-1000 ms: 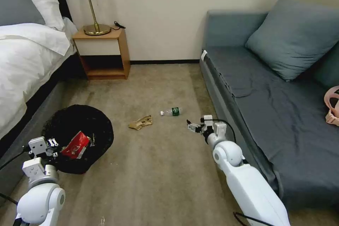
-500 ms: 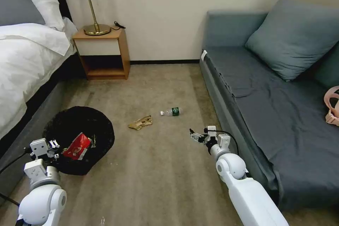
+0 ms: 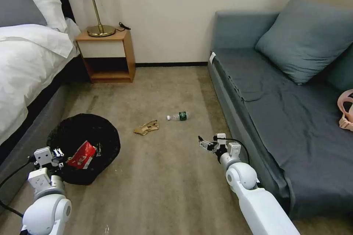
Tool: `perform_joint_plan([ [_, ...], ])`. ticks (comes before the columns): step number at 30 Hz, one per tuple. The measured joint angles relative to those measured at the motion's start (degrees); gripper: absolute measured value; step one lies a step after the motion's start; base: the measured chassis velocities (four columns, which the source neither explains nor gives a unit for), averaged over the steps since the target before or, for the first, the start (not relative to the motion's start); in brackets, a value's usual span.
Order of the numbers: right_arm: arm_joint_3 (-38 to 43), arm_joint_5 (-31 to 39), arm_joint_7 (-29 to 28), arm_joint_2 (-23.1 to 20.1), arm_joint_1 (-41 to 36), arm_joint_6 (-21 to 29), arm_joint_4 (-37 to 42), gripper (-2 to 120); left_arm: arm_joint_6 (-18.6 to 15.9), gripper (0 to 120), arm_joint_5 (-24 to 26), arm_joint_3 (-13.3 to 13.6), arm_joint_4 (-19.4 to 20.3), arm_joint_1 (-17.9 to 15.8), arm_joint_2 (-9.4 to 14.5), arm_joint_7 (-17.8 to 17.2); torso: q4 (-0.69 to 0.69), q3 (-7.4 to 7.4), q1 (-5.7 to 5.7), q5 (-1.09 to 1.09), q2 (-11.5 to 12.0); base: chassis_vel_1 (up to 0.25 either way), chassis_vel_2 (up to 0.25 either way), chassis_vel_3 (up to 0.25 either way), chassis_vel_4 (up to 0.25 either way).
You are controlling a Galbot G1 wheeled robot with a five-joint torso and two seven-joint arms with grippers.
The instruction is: Pick up the trash bin, then pick up the garbage on the floor and place it into the trash bin.
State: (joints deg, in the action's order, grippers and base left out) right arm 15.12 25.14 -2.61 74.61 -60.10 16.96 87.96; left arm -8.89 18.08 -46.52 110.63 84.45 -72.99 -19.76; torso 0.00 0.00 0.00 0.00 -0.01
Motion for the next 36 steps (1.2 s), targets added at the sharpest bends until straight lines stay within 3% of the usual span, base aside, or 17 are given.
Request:
perform_joint_plan([
  [36,-0.50,0.31,2.00,-0.21,1.82,-3.09,-5.19,100,0.31,4,0.01,-0.16,-1.20,-0.63,-0.95,0.08,0.00,0.00,0.00,0.00,0.01,-0.001,0.000,0.001,-0.001],
])
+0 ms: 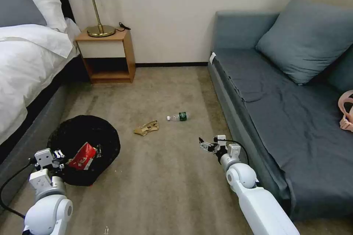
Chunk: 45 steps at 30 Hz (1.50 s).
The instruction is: Pick up the trash bin, then pick up the garbage on the floor and place it into the trash bin.
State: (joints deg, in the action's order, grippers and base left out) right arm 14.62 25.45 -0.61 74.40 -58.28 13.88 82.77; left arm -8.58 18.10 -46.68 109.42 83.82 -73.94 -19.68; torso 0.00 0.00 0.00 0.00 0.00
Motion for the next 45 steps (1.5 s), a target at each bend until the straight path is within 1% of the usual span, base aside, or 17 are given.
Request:
perform_joint_plan([
  [22,-0.45,-0.42,0.11,0.01,-0.09,-0.17,-0.27,100,-0.02,4,-0.10,0.12,0.30,-0.08,0.20,0.01,0.00,0.00,0.00,0.00,0.00,-0.049,0.053,0.051,-0.055],
  [45,-2.08,-2.13,0.44,0.66,1.24,-0.70,-2.70,100,-0.39,4,-0.38,0.27,-0.24,-0.93,0.23,0.09,0.00,0.00,0.00,0.00,0.00,-0.065,0.060,0.065,-0.063],
])
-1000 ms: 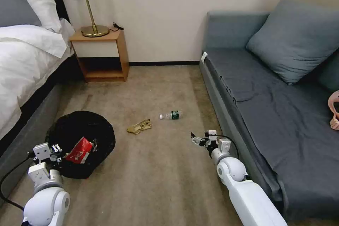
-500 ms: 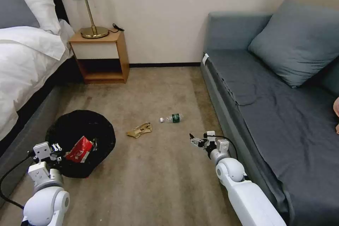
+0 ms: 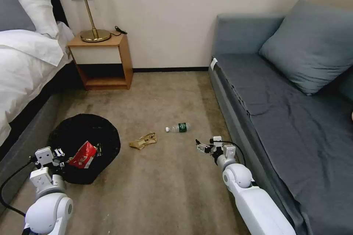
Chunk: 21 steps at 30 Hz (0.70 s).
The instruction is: Pick up the trash bin, then pick up the garbage on the floor and place it into the trash bin.
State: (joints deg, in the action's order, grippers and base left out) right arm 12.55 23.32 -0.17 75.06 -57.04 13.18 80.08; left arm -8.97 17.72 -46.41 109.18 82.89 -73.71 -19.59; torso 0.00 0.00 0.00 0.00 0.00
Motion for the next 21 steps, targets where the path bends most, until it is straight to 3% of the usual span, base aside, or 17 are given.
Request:
perform_joint_plan([
  [21,-0.40,-1.60,0.40,0.44,0.16,-0.48,-0.96,100,0.01,4,0.04,-0.03,-0.80,-0.29,0.27,0.08,0.00,0.00,0.00,0.00,0.00,-0.086,0.080,0.082,-0.084],
])
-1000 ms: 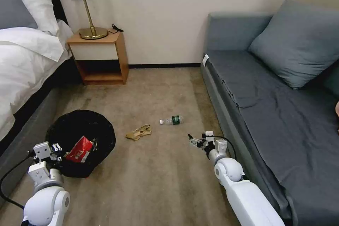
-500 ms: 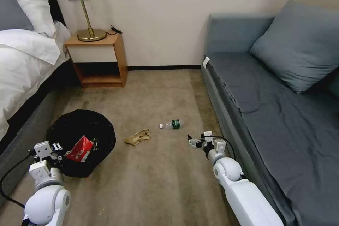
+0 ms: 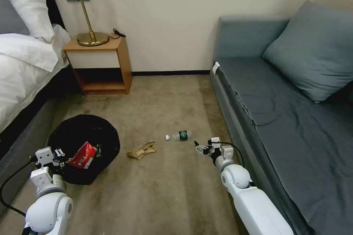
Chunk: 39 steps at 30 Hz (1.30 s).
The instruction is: Pick up the trash bin, then pick up the garbage on the floor and place it into the trash bin.
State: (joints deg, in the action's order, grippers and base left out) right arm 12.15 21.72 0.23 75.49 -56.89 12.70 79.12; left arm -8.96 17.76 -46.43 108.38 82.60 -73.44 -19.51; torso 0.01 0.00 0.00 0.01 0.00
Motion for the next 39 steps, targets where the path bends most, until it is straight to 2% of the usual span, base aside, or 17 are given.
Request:
perform_joint_plan([
  [39,-0.02,-1.59,1.89,0.15,-0.55,-1.55,-1.34,100,0.06,4,0.22,0.17,-0.54,-0.37,0.04,-0.05,0.00,0.00,-0.01,-0.01,0.00,-0.089,0.092,0.088,-0.092],
])
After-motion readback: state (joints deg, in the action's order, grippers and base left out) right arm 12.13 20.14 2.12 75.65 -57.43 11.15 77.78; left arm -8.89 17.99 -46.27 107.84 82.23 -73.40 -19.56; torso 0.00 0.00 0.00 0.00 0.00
